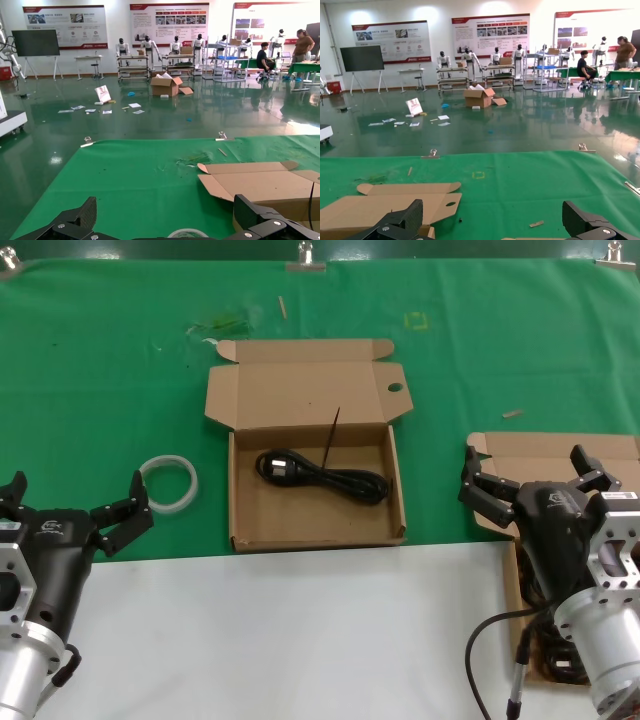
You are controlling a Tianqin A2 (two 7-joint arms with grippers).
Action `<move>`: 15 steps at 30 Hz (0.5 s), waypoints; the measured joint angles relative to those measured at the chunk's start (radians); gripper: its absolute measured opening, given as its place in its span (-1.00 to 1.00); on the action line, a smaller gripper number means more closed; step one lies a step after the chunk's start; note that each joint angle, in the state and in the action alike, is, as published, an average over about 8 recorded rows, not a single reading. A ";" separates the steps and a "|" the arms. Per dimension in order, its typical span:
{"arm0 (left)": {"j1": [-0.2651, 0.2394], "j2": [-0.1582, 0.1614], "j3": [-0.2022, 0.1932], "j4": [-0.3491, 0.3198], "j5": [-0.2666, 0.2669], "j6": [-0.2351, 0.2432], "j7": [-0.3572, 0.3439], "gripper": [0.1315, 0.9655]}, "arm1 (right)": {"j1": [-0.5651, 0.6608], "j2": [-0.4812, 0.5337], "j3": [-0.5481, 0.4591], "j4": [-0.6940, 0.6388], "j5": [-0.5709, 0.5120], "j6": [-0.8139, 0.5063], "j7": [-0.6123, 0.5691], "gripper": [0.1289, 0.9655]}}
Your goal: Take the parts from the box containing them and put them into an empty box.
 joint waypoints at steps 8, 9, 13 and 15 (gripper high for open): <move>0.000 0.000 0.000 0.000 0.000 0.000 0.000 1.00 | 0.000 0.000 0.000 0.000 0.000 0.000 0.000 1.00; 0.000 0.000 0.000 0.000 0.000 0.000 0.000 1.00 | 0.000 0.000 0.000 0.000 0.000 0.000 0.000 1.00; 0.000 0.000 0.000 0.000 0.000 0.000 0.000 1.00 | 0.000 0.000 0.000 0.000 0.000 0.000 0.000 1.00; 0.000 0.000 0.000 0.000 0.000 0.000 0.000 1.00 | 0.000 0.000 0.000 0.000 0.000 0.000 0.000 1.00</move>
